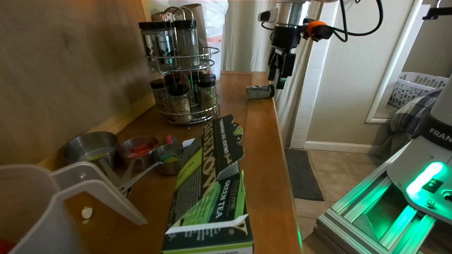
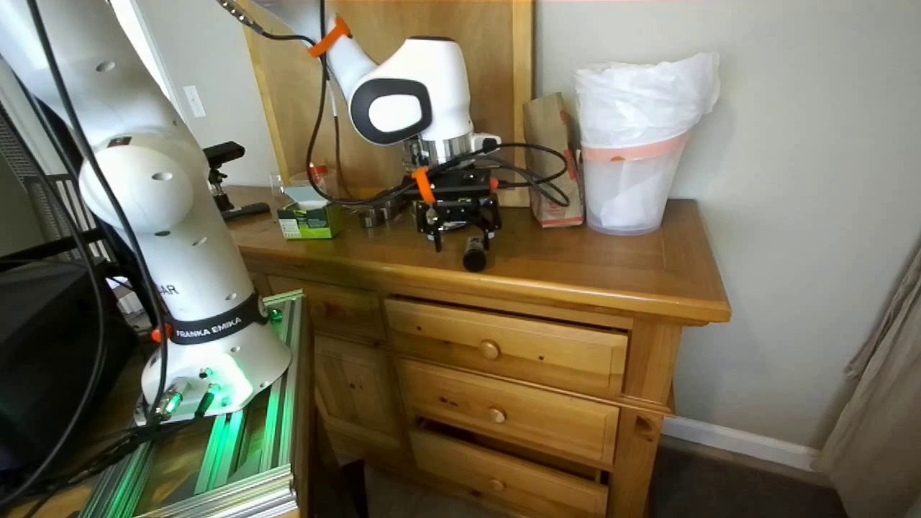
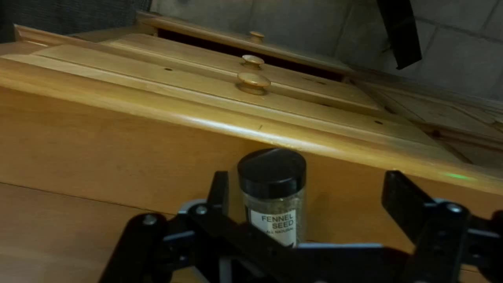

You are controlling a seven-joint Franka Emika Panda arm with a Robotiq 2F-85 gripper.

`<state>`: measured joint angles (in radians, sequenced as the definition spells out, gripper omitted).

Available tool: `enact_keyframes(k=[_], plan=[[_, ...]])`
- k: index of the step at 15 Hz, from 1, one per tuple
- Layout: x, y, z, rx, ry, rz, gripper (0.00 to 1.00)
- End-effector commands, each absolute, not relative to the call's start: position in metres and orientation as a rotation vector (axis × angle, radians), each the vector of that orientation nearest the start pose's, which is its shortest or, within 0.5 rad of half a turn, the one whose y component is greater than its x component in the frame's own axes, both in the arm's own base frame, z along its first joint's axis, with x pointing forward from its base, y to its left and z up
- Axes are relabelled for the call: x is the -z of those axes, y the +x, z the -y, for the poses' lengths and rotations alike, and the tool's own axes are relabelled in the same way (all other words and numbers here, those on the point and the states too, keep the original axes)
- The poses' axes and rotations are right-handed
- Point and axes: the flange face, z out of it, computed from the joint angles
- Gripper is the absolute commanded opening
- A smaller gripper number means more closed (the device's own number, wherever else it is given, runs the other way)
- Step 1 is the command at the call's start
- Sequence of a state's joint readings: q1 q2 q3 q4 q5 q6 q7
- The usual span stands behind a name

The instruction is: Put the bottle on the top rack

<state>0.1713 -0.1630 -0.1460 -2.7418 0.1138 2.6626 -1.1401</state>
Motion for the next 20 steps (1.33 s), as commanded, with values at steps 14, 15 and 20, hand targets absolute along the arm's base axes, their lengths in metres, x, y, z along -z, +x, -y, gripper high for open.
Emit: enact_keyframes(k=[14,15,20], plan=[[-0.279,0.395,0.052,0.469,-2.558,1.503,1.00],[-0.276,0.393,0.054,0.477,-2.528,1.501,1.00],[-0.263,0.385,0.063,0.535,-2.444,1.486,1.00]])
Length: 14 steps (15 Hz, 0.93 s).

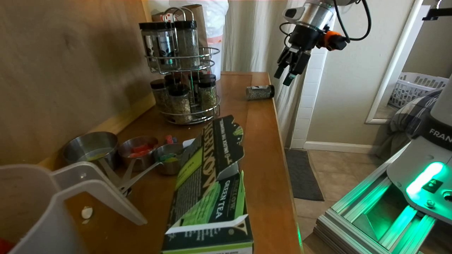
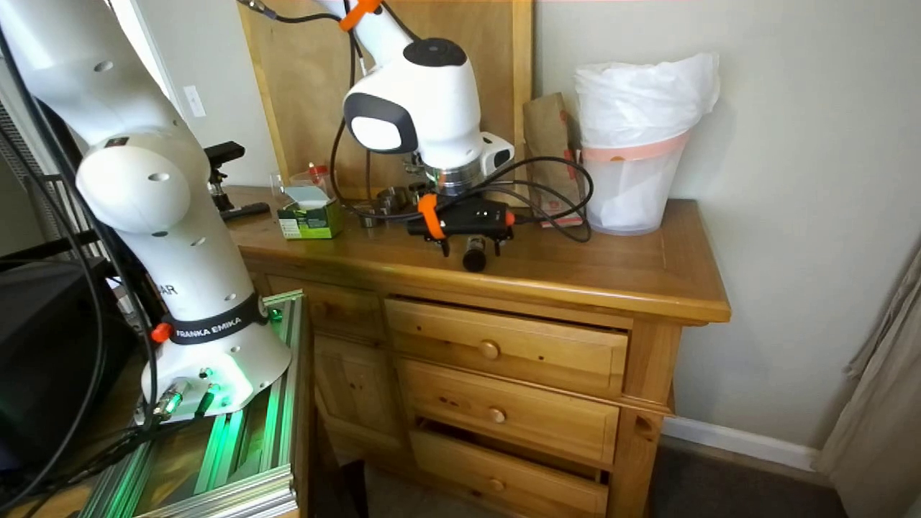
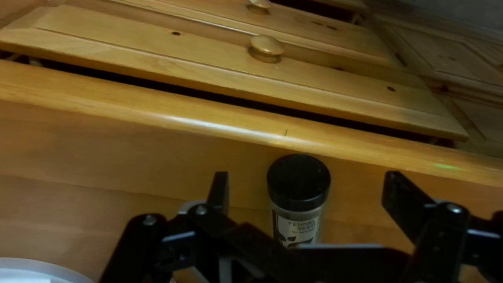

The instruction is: Put the bottle on the top rack

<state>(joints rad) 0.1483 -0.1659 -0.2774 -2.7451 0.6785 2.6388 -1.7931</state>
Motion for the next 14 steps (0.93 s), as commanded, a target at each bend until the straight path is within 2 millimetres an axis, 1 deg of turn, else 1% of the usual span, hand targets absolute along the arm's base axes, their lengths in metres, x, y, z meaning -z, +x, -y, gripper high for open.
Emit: enact_keyframes(k=[1,4,11,13,14], plan=[[-0.260,0.383,0.062,0.536,-2.422,1.495,1.00],[-0.253,0.381,0.058,0.534,-2.377,1.511,1.00],[-0.241,0.381,0.053,0.560,-2.346,1.492,0.99],[-0.239,0.381,0.051,0.570,-2.336,1.484,0.93],[-0.238,0.382,0.051,0.578,-2.332,1.478,0.86]])
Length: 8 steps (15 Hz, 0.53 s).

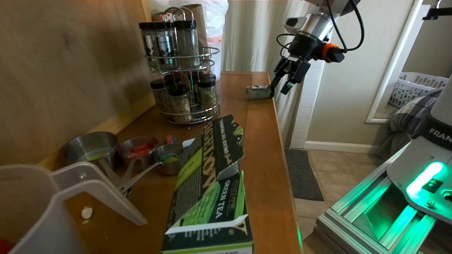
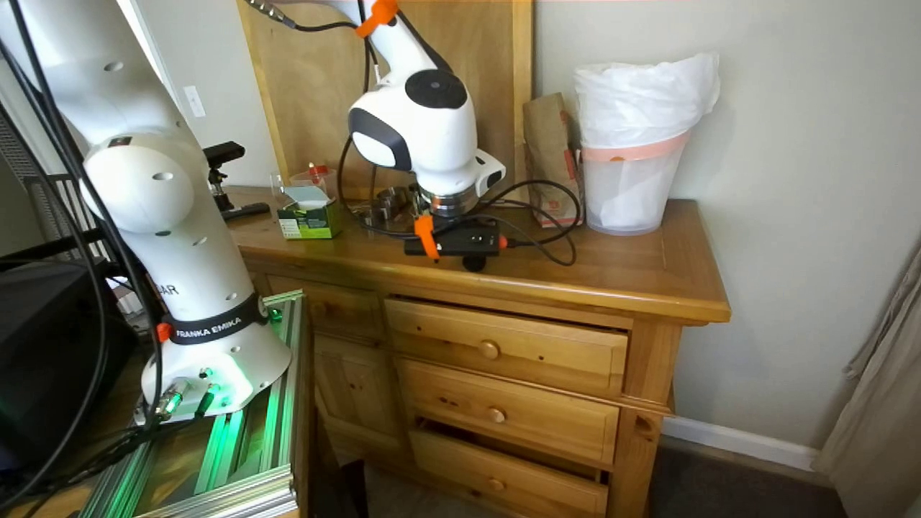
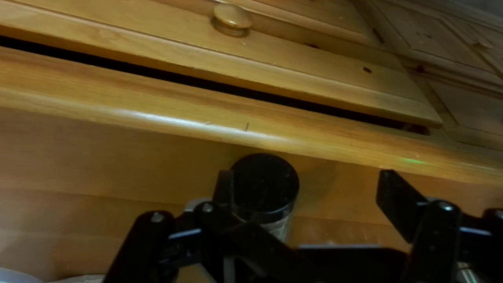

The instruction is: Put the bottle on the top rack

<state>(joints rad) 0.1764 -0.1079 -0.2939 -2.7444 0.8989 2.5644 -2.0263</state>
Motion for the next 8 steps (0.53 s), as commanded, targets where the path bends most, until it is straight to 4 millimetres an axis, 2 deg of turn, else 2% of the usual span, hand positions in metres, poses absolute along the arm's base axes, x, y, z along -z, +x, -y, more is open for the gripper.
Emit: enact_keyframes(k=[1,2,7,8], plan=[[-0.2378,0.3821,0.0503,0.584,-2.329,1.473,0.87],[-0.2372,0.3824,0.0500,0.589,-2.324,1.470,0.85],[-0.2335,0.3882,0.0511,0.603,-2.389,1.407,0.92],[-0.2333,0.3895,0.0511,0.608,-2.403,1.395,0.91]])
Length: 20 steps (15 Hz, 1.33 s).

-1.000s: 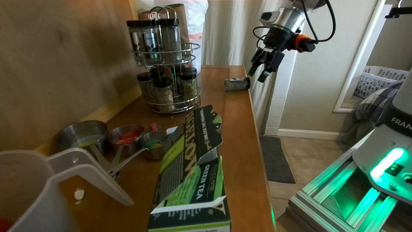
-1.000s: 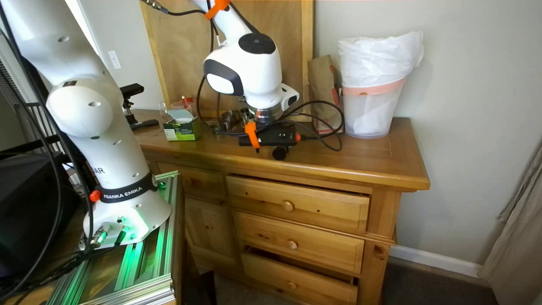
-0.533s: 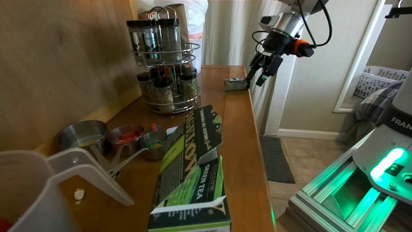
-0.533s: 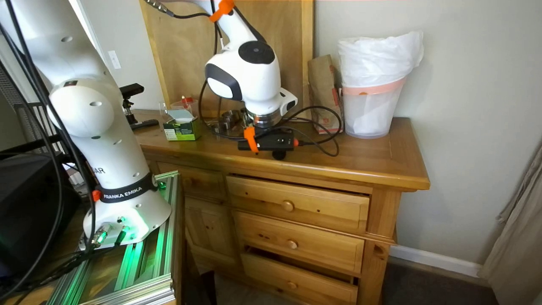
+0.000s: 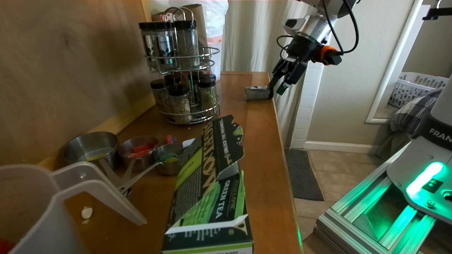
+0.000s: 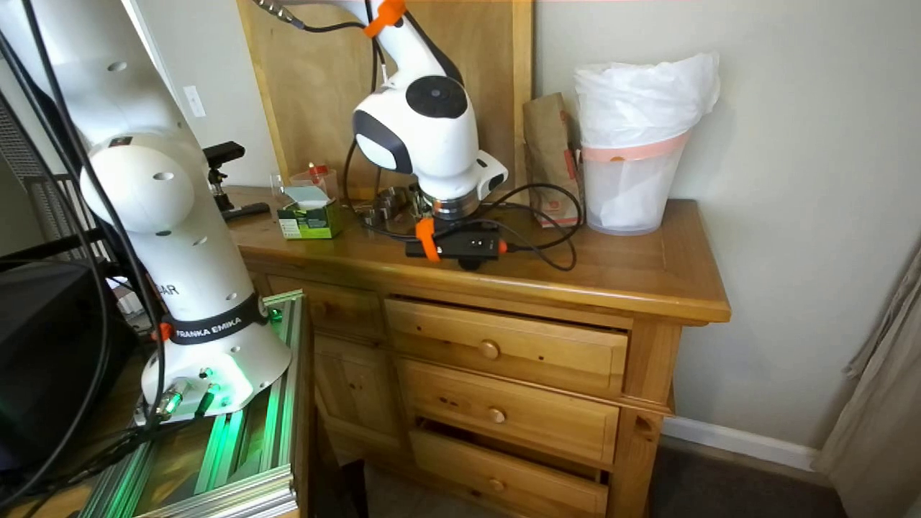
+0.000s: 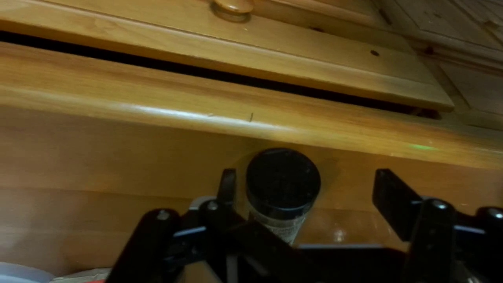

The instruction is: Put the bottle on the top rack

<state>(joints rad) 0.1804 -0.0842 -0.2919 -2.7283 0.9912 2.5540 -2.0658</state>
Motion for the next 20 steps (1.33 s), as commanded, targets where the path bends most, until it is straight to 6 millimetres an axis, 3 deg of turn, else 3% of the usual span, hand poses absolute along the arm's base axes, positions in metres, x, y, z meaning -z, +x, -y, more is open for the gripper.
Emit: enact_keyframes(k=[1,6,10,11,14,17,20], plan=[[-0.233,0.391,0.050,0.615,-2.411,1.382,0.91],[-0.231,0.397,0.042,0.633,-2.439,1.362,0.86],[-0.229,0.404,0.037,0.643,-2.458,1.357,0.62],[-0.229,0.405,0.036,0.644,-2.463,1.355,0.49],[-0.229,0.407,0.037,0.640,-2.476,1.364,0.27],[-0.233,0.406,0.038,0.623,-2.494,1.387,0.25],[-0.248,0.404,0.028,0.599,-2.545,1.568,0.25]])
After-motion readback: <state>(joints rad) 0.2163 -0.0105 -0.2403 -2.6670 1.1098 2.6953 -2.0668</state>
